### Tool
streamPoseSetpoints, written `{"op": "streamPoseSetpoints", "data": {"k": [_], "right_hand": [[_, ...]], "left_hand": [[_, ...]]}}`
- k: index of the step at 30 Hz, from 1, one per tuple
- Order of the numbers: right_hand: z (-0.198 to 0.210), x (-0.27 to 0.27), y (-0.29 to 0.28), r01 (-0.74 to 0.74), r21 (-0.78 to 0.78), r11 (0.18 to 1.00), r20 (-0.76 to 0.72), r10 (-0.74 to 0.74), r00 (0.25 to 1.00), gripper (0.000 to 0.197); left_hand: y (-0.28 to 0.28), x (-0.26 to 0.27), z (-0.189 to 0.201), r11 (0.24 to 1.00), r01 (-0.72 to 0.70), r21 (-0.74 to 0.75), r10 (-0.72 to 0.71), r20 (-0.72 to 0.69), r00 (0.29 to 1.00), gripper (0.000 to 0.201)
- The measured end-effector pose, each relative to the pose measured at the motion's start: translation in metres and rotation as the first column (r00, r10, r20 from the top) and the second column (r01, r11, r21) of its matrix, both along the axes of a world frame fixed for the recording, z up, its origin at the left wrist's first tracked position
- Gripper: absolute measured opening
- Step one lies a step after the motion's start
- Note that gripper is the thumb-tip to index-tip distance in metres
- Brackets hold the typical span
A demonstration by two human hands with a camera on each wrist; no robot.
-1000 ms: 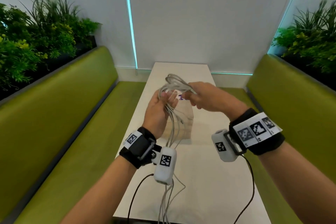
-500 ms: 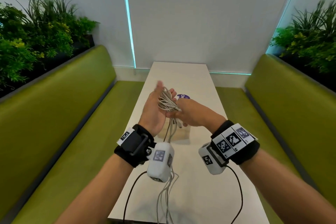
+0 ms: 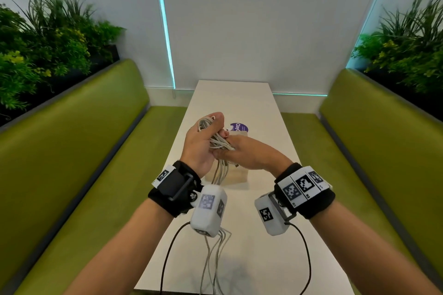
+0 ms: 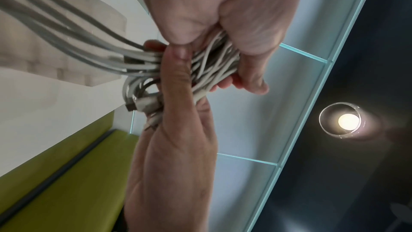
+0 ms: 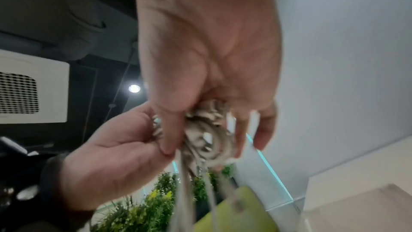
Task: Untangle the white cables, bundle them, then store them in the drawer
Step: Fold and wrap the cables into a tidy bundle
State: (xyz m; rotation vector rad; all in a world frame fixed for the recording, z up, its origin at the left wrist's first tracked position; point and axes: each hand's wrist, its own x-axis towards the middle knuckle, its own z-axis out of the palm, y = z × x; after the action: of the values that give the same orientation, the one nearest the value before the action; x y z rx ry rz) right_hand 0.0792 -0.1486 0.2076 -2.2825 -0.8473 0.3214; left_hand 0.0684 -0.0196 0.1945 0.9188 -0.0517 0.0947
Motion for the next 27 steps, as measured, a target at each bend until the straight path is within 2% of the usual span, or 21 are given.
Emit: {"op": "streamPoseSetpoints", "data": {"k": [2,4,9,14,18,21,23,25,27], "right_hand": [[-0.007,-0.004,0.000,-0.013,0.186,0.983,-0.123,0.036,0.992,0.024],[-0.016,-0.007,-0.001,0.007,0.370,0.929,-0.257,0.095,0.962,0.019],[-0.030,-0.005,0.001,0.045,0.416,0.908,-0.320,0.099,0.942,0.019],[-0.039,-0.008,0.005,0.040,0.508,0.860,-0.314,0.142,0.939,0.033],[-0.040,-0.011,0.007,0.017,0.494,0.869,-0.288,0.145,0.946,0.059],[-0.038,-0.013,0.004,-0.031,0.414,0.910,-0.251,0.147,0.957,0.083],[-0.036,-0.012,0.000,-0.058,0.375,0.925,-0.313,0.185,0.931,0.095],[-0.034,-0.010,-0.002,-0.043,0.350,0.936,-0.434,0.203,0.878,0.090],[-0.029,-0.009,-0.005,-0.019,0.305,0.952,-0.464,0.166,0.870,0.067]], "left_hand": [[0.001,0.000,0.003,1.000,0.012,0.020,-0.012,-0.003,1.000,0.025],[0.000,0.003,0.004,0.997,0.022,0.068,-0.021,-0.009,1.000,0.039],[0.003,0.002,0.005,0.975,0.074,0.208,-0.077,0.008,0.997,0.049],[0.003,-0.002,0.007,0.958,0.099,0.270,-0.110,0.026,0.994,0.047],[0.005,-0.004,0.006,0.946,0.098,0.308,-0.111,0.025,0.993,0.046],[0.006,-0.005,0.005,0.923,0.066,0.380,-0.091,0.047,0.995,0.049],[0.007,-0.005,0.004,0.906,0.055,0.420,-0.082,0.048,0.995,0.051],[0.007,-0.007,0.003,0.900,0.051,0.432,-0.078,0.045,0.996,0.052],[0.005,-0.008,0.003,0.902,0.056,0.429,-0.084,0.046,0.995,0.050]]}}
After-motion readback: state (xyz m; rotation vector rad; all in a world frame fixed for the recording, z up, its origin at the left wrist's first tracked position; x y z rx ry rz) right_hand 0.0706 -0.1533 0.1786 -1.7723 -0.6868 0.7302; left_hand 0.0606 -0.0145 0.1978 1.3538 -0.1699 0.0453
